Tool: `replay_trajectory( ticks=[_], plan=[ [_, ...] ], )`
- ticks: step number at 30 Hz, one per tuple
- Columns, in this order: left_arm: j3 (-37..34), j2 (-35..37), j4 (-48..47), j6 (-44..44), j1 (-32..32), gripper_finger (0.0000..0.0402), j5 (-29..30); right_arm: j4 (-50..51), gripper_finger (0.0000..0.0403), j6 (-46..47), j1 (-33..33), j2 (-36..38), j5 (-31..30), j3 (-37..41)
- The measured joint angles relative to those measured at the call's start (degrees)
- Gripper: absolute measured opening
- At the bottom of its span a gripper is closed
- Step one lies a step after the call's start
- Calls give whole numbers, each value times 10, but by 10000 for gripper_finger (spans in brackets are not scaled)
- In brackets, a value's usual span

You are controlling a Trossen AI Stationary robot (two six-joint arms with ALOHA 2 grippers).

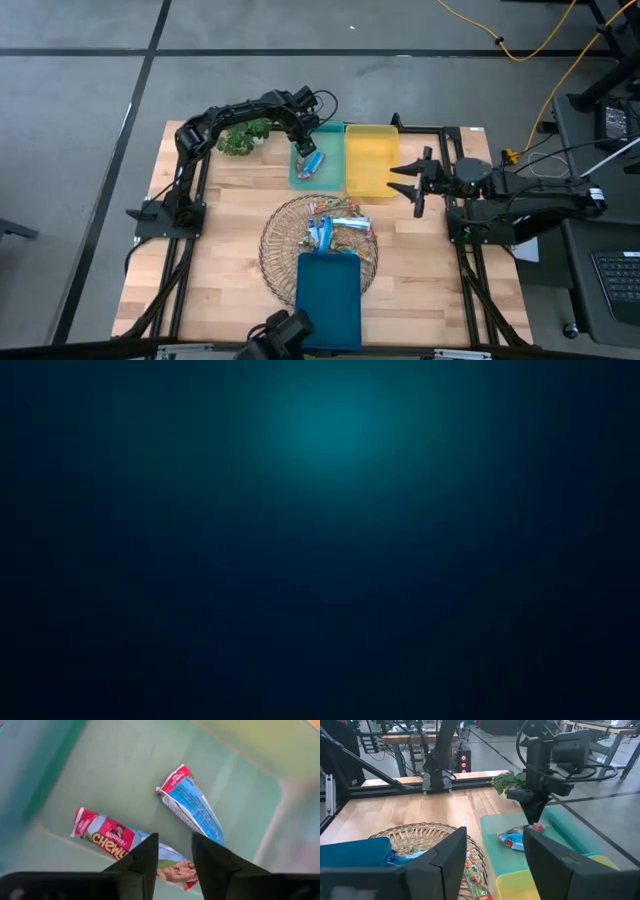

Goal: Pick and place Granola Bars by type
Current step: Put the red granola bar into the green container

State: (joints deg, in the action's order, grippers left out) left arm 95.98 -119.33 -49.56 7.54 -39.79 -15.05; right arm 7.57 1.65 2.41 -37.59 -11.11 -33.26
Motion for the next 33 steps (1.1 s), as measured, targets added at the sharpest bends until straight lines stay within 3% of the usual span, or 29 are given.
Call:
replay_trajectory(
  ticks=[13, 23, 33],
  plan=[
    [8, 57, -29, -3, 37, 118, -22, -1, 196, -2, 0, -14, 0, 0],
    [8, 150, -21, -11, 128, 118, -33, -5, 196, -4, 0, -14, 1, 0],
    [8, 169, -12, -71, 227, 125, -31, -5, 196, -4, 0, -14, 2, 0]
  ],
)
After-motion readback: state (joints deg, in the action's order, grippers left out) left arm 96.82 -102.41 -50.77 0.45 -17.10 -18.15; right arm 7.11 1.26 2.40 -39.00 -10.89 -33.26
